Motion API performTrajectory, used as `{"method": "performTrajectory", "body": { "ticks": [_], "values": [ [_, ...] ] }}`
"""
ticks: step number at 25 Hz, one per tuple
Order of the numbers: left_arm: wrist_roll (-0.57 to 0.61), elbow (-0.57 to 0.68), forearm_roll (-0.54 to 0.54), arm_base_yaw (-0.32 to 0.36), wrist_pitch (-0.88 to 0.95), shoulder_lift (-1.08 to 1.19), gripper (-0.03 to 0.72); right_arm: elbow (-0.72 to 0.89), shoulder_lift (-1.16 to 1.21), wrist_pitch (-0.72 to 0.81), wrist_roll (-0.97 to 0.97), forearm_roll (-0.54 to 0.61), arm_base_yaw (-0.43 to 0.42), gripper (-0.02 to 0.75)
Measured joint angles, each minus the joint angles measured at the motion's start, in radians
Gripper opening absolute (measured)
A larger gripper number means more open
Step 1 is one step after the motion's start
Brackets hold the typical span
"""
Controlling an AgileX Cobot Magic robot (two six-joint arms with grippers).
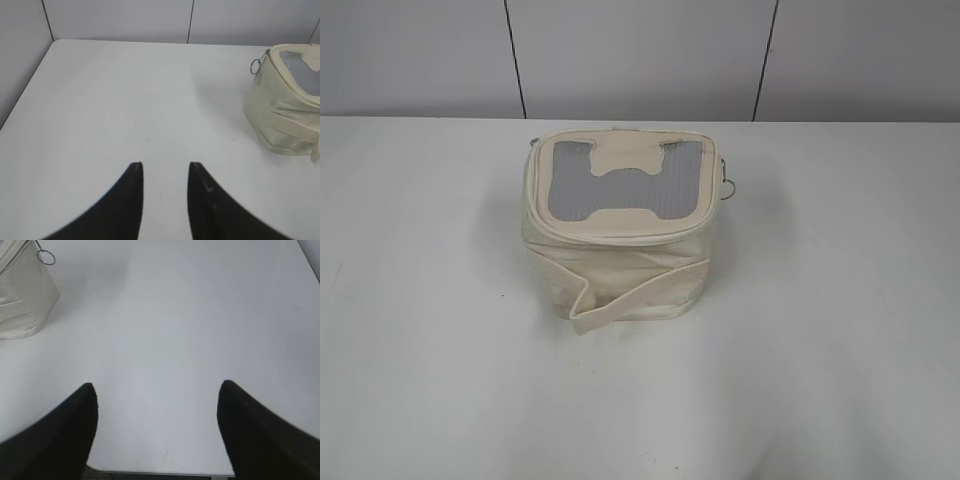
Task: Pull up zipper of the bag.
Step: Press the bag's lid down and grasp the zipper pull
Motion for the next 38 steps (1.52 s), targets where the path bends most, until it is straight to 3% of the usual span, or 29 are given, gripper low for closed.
{"method": "performTrajectory", "body": {
  "ticks": [25,31,38],
  "values": [
    [0.0,0.0,0.0,0.0,0.0,0.0,0.24,0.0,0.0,-0.001,-0.001,0.024,0.0,0.58],
    [0.0,0.0,0.0,0.0,-0.001,0.0,0.24,-0.013,0.151,-0.055,-0.124,0.184,0.0,0.58],
    [0.0,0.0,0.0,0.0,-0.002,0.0,0.24,-0.081,0.693,-0.335,-0.641,0.636,0.0,0.58]
  ]
}}
